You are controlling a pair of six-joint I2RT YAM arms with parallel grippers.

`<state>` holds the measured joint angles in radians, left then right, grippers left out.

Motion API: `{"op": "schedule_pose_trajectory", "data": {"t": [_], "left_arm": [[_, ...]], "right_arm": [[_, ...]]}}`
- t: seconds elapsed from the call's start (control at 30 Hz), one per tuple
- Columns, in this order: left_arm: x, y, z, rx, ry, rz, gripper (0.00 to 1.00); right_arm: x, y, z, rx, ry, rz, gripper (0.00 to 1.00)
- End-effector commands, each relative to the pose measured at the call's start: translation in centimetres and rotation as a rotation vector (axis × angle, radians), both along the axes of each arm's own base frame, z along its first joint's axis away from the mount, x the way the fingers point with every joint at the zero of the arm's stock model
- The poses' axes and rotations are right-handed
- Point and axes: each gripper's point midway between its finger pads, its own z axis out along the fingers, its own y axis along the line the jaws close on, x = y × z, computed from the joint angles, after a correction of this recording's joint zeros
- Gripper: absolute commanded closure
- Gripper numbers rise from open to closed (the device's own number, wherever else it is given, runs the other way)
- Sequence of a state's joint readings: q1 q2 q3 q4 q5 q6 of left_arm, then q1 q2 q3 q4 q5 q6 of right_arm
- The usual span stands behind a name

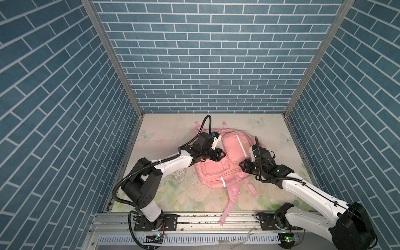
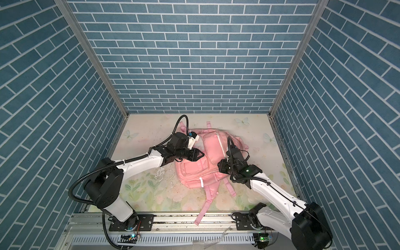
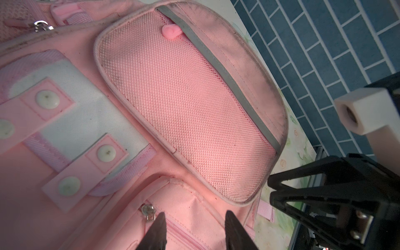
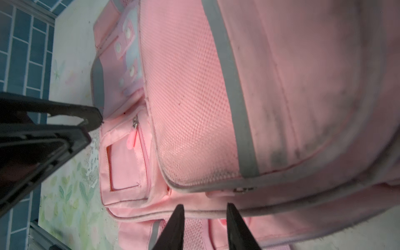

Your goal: Pack the student bag

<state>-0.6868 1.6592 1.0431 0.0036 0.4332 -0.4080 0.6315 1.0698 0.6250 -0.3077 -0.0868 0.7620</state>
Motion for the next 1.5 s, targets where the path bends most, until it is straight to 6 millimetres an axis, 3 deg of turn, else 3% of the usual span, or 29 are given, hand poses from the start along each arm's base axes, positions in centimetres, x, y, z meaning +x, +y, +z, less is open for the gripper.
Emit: {"op": "schedule_pose_trajectory", "data": {"t": [0.0, 0.27, 0.57, 0.93, 1.27, 1.47], "left_arm": [[0.4, -0.1, 0.1, 0.01, -0.006, 0.003, 0.54], [0.2, 0.2, -0.2, 0.018, -0.005, 0.005, 0.54], [0.0, 0.4, -0.8, 0.026, 0.003, 0.003, 0.53], [0.1, 0.5, -1.1, 0.031, 0.013, 0.005, 0.53], [0.1, 0.6, -1.0, 0.027, 0.016, 0.012, 0.53], [0.1, 0.7, -0.8, 0.03, 0.015, 0.023, 0.53]], "right_arm": [[-0.3, -0.3, -0.3, -0.019, 0.04, -0.035, 0.65], [0.8, 0.1, -0.7, -0.026, 0.059, -0.064, 0.62], [1.7, -0.6, -0.9, -0.026, 0.077, -0.148, 0.61], [2.3, -1.5, -1.1, -0.053, 0.079, -0.196, 0.69], [3.3, -0.7, -0.5, -0.075, 0.056, -0.152, 0.75], [3.2, -0.8, -1.3, -0.101, 0.091, -0.15, 0.82]]}}
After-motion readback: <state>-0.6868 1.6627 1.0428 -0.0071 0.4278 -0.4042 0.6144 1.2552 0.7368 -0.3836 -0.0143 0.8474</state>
